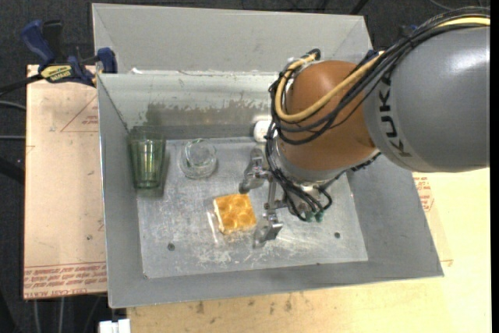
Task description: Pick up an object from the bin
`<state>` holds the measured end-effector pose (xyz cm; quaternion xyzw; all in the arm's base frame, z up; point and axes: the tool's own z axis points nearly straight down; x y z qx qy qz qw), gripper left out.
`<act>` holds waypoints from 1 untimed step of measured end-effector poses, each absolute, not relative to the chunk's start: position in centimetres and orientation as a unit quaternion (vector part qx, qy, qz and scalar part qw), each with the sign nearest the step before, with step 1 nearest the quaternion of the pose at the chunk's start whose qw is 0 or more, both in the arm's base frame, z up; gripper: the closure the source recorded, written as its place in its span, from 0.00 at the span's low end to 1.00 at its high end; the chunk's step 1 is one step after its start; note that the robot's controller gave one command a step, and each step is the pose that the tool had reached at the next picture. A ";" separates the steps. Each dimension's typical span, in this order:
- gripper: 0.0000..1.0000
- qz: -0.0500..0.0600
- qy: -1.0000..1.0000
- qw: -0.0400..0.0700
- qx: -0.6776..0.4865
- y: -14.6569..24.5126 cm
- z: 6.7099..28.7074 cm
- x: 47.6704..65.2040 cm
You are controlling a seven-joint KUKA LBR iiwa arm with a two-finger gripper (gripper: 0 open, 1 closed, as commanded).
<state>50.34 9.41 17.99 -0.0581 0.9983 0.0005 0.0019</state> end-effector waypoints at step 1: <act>0.00 0.001 0.996 0.002 -0.089 10.2 15.9 53.8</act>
Offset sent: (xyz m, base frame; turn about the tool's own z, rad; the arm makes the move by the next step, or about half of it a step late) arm 0.0488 -0.0091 -0.0540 -0.0059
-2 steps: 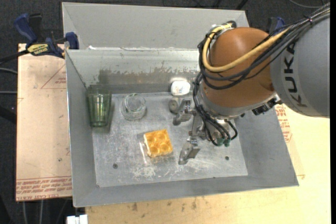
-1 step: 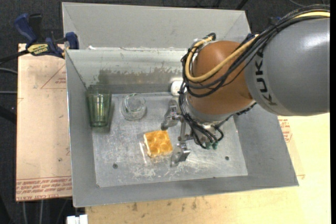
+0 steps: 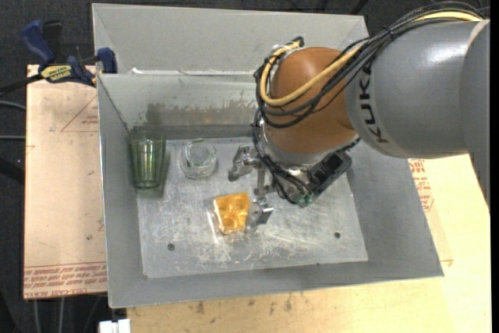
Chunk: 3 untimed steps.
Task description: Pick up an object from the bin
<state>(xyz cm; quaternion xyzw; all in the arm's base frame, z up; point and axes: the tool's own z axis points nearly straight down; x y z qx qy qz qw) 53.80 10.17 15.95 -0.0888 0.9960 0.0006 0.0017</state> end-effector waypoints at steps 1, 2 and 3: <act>0.00 0.000 0.998 -0.001 -0.060 8.5 12.3 55.3; 0.00 0.000 0.996 -0.002 0.090 8.3 8.3 54.2; 1.00 0.001 1.000 -0.005 0.004 9.2 7.7 55.7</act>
Offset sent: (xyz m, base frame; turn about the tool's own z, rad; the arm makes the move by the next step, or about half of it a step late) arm 0.0004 -0.0186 -0.0895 0.3842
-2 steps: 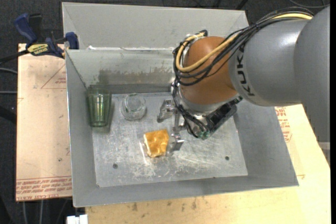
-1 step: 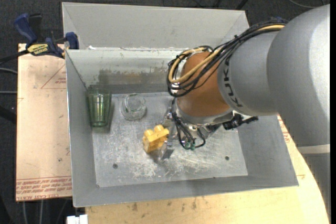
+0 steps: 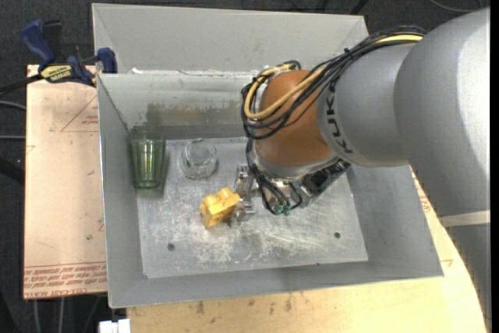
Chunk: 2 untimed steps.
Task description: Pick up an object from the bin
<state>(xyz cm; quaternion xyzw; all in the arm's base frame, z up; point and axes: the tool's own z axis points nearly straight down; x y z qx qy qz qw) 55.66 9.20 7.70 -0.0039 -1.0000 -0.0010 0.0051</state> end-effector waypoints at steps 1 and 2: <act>1.00 -0.001 -1.000 0.005 -0.004 9.2 7.7 55.7; 1.00 -0.001 -1.000 0.006 -0.004 9.2 8.1 55.5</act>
Offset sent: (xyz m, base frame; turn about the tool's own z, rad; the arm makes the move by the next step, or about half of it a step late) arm 0.0000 0.0001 0.1127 0.0000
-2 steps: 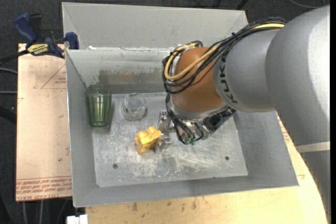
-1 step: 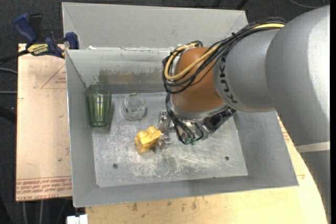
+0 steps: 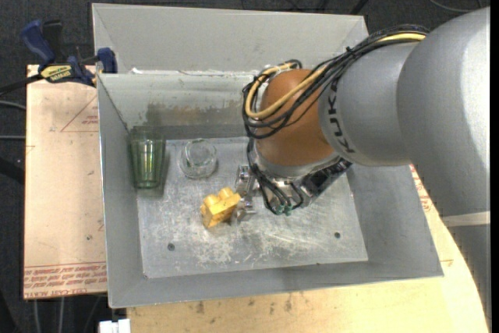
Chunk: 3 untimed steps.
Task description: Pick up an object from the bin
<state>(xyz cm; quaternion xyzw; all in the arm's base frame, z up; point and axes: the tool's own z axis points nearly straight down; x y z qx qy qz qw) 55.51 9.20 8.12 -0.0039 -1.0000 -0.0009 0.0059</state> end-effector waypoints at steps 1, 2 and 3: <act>1.00 -0.001 -1.000 0.002 -0.004 9.2 9.9 55.5; 1.00 -0.001 -1.000 0.000 -0.004 9.2 11.4 55.6; 1.00 -0.001 -1.000 -0.002 -0.004 9.2 12.8 55.6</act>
Offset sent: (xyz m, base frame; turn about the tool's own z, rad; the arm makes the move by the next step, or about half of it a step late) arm 0.0000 -0.0001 0.0751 0.0000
